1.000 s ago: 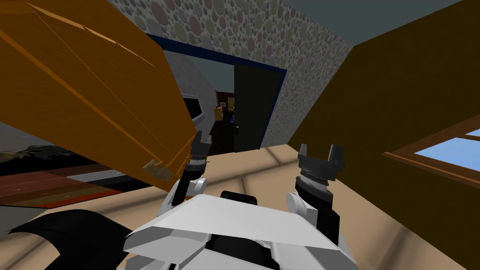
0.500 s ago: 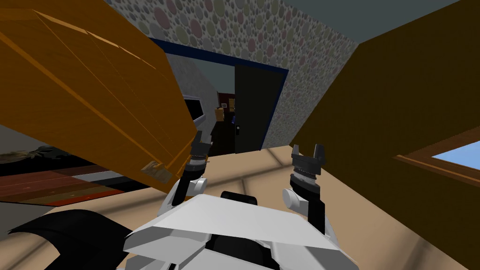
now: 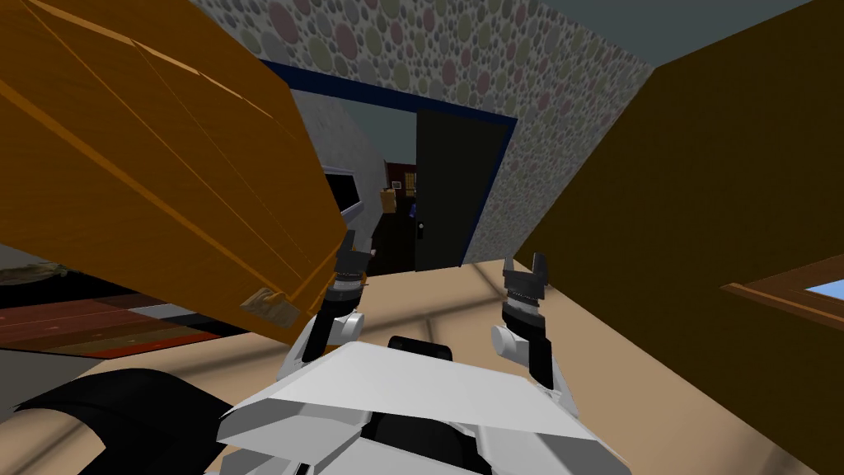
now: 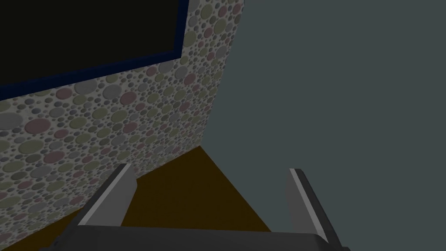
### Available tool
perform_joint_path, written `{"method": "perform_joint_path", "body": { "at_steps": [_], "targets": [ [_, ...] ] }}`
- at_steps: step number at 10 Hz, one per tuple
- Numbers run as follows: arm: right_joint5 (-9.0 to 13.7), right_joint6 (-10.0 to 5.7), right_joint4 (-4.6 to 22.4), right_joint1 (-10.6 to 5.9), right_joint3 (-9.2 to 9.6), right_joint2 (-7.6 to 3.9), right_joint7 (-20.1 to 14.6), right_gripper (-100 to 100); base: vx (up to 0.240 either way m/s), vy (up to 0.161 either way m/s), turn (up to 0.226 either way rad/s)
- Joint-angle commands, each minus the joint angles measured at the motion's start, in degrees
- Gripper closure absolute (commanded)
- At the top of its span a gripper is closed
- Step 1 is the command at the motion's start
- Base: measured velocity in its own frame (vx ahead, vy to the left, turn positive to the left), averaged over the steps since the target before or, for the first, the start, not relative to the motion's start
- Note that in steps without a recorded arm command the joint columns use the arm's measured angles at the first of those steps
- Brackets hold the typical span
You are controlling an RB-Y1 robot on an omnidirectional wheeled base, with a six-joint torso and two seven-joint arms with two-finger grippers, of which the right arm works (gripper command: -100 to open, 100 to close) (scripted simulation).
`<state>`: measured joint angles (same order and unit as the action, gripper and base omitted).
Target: Pull the door open
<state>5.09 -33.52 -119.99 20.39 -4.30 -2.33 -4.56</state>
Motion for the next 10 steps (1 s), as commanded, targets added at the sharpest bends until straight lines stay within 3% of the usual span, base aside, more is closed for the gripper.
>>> {"method": "perform_joint_path", "body": {
  "at_steps": [1,4,5,8,9,10],
  "targets": [
    [-0.2,0.43,2.5,-1.59,0.31,-0.07,0.4,-100,0.094,0.024,0.045],
    [-0.3,0.65,8.2,-5.0,0.31,-0.64,0.7,-100,0.092,0.019,0.052],
    [-0.3,0.65,8.3,-5.0,0.31,-0.64,0.7,-100,0.057,0.014,0.02],
    [-0.4,0.89,13.9,-8.65,0.31,-1.14,1.0,-100,0.07,0.017,0.053],
    [-0.4,0.89,14.6,-8.65,0.31,-1.14,1.0,-100,0.066,0.014,0.015],
    [-0.5,0.97,16.6,-9.9,0.31,-1.3,1.1,-100,0.058,0.014,0.031]
  ]
}}
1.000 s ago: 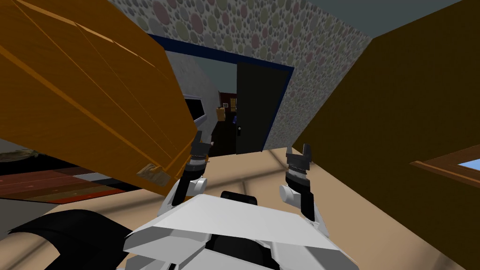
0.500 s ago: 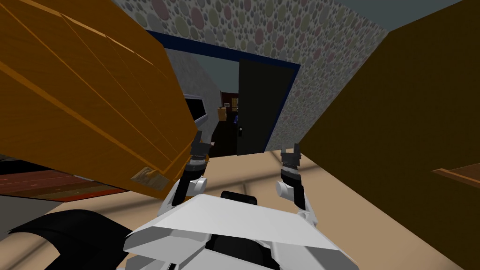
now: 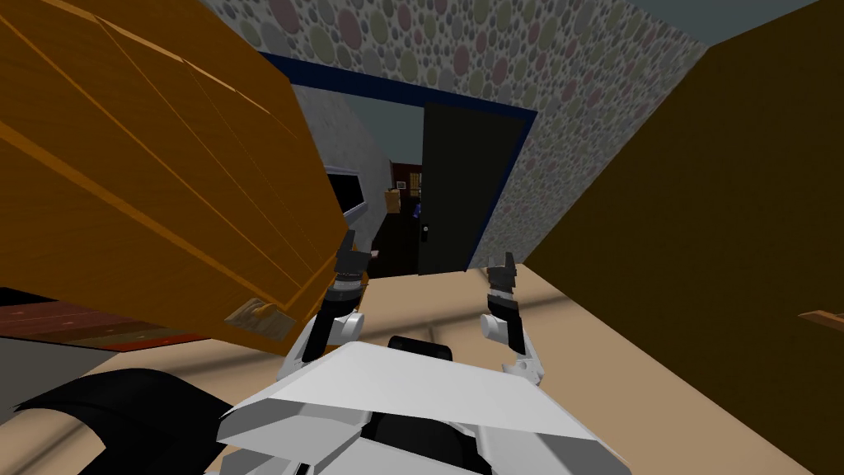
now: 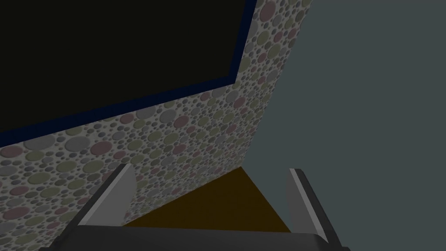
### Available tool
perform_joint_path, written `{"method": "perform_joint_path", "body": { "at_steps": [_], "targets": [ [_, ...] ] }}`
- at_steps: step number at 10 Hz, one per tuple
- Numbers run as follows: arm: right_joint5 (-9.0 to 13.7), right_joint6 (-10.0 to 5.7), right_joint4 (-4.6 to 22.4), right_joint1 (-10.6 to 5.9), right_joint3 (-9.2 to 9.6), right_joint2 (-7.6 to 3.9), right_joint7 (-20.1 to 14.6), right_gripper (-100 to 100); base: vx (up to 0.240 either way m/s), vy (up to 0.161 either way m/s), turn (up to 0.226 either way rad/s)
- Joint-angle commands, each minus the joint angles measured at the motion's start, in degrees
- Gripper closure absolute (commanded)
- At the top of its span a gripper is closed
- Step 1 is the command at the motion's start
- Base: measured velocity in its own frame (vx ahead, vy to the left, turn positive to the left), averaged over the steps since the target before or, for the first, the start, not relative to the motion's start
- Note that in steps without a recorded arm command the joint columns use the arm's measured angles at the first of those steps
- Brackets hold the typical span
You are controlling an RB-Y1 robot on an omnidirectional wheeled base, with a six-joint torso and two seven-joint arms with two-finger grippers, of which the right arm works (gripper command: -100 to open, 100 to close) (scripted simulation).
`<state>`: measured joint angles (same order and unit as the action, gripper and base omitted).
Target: Pull the door open
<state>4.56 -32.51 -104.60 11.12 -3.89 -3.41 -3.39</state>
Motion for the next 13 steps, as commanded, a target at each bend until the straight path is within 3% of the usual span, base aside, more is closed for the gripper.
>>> {"method": "perform_joint_path", "body": {
  "at_steps": [1,2,4,5,6,9,11,12,13],
  "targets": [
    [0.0,0.04,2.9,-1.88,-0.09,-0.37,0.1,-100,0.079,0.029,0.058],
    [0.0,0.04,3.5,-1.88,-0.09,-0.37,0.1,-100,0.061,0.02,0.024],
    [-0.1,0.21,7.6,-4.55,-0.09,-0.6,0.3,-100,0.07,0.016,0.058],
    [-0.1,0.21,8.1,-4.55,-0.09,-0.6,0.3,-100,0.061,0.011,0.02],
    [-0.1,0.3,10.3,-5.89,-0.09,-0.71,0.4,-100,0.055,0.016,0.035],
    [-0.2,0.38,12.7,-7.22,-0.09,-0.82,0.6,-100,0.049,0.009,0.028],
    [-0.2,0.56,16.6,-9.97,-0.09,-0.95,0.8,-100,0.072,0.007,0.06],
    [-0.2,0.56,17.4,-9.97,-0.09,-0.95,0.8,-100,0.065,0.005,0.022],
    [-0.3,0.65,19.5,-11.34,-0.09,-1.01,0.9,-100,0.051,0.024,0.031]
  ]
}}
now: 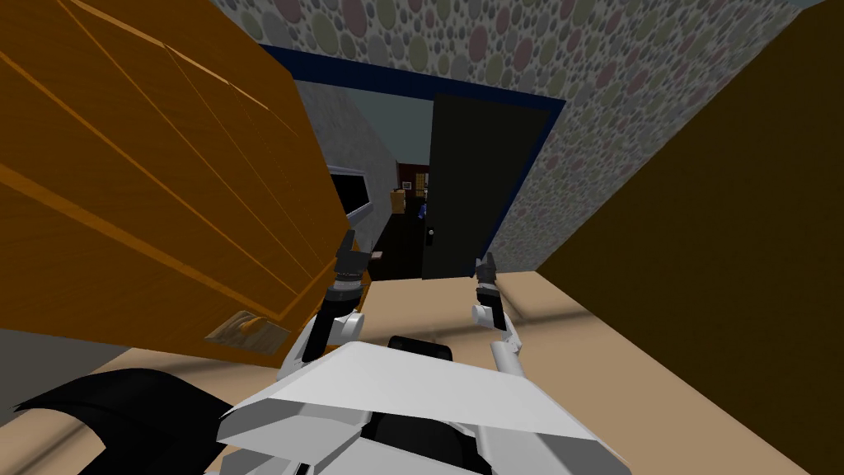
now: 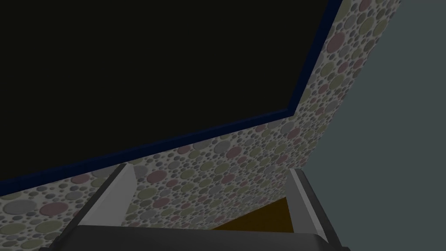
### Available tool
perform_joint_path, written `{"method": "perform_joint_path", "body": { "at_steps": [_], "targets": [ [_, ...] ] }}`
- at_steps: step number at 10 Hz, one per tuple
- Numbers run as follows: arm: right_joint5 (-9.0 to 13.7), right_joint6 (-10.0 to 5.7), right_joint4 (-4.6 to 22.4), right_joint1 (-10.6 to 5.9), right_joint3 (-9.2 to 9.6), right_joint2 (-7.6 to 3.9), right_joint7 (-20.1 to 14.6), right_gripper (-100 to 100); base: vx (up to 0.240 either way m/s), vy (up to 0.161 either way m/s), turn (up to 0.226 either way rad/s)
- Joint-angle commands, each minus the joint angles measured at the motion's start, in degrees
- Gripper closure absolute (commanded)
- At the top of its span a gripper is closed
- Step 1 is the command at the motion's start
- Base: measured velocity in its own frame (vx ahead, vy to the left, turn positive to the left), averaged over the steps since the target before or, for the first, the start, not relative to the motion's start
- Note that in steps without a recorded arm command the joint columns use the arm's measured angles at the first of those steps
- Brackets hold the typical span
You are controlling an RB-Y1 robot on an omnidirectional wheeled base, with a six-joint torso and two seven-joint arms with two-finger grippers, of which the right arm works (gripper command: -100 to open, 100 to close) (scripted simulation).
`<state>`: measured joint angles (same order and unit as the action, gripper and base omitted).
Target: Pull the door open
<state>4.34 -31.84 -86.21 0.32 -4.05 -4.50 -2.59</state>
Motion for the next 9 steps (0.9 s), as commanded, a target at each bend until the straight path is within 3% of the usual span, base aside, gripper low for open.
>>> {"method": "perform_joint_path", "body": {
  "at_steps": [1,4,6,9],
  "targets": [
    [-0.1,0.06,2.9,-1.91,0.07,0.02,0.2,-100,0.086,0.033,0.072],
    [-0.2,0.15,6.1,-3.28,0.07,0.01,0.4,-100,0.057,0.009,0.029],
    [-0.2,0.33,9.8,-6.03,0.08,-0.02,0.6,-100,0.068,0.017,0.056],
    [-0.3,0.42,13.2,-7.41,0.08,-0.04,0.7,-100,0.058,0.005,0.028]
  ]
}}
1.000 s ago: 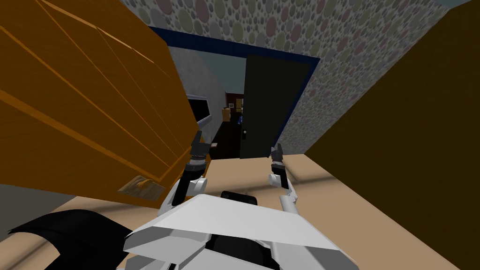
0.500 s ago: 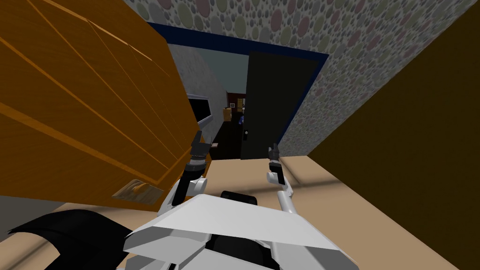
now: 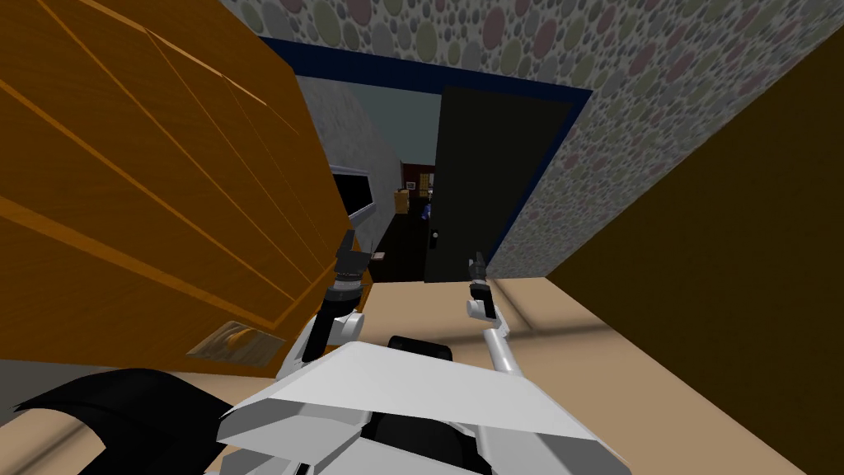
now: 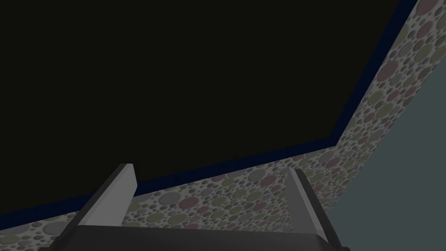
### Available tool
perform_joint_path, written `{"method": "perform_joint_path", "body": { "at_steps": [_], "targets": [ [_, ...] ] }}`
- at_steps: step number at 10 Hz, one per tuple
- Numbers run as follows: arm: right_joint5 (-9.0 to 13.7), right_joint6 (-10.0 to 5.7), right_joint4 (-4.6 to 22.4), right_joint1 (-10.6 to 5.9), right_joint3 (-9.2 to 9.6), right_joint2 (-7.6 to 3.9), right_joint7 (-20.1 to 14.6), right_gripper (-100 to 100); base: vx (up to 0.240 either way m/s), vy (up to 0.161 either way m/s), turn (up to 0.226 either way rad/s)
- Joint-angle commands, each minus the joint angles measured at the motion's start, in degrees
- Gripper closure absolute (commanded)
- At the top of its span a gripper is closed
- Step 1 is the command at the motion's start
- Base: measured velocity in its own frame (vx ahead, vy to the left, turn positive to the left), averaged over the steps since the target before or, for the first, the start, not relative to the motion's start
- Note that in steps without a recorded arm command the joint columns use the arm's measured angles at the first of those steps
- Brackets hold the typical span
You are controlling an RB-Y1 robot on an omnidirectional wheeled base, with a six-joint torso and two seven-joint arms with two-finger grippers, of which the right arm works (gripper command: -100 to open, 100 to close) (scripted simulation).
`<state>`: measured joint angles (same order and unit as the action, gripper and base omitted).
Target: Pull the door open
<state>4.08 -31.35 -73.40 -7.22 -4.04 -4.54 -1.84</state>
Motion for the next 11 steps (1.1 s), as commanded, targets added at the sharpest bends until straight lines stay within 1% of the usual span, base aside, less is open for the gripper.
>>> {"method": "perform_joint_path", "body": {
  "at_steps": [1,2,3,4,5,9,10,11],
  "targets": [
    [-0.1,0.02,2.7,-1.21,0.07,0.04,0.1,-100,0.05,0.014,0.044],
    [-0.1,0.11,4.5,-2.54,0.08,0.07,0.2,-100,0.087,0.011,0.062],
    [-0.1,0.11,5.0,-2.54,0.08,0.07,0.2,-100,0.065,0.007,0.021],
    [-0.1,0.19,6.8,-3.88,0.08,0.1,0.3,-100,0.058,0.009,0.038],
    [-0.1,0.19,7.3,-3.88,0.08,0.1,0.3,-100,0.047,0.006,0.023],
    [-0.3,0.52,15.3,-8.97,0.08,0.36,0.8,-100,0.08,0.017,0.055],
    [-0.3,0.52,16.0,-8.97,0.08,0.36,0.8,-100,0.092,0.005,0.021],
    [-0.3,0.6,17.9,-10.23,0.08,0.44,0.9,-100,0.072,-0.008,0.037]
  ]
}}
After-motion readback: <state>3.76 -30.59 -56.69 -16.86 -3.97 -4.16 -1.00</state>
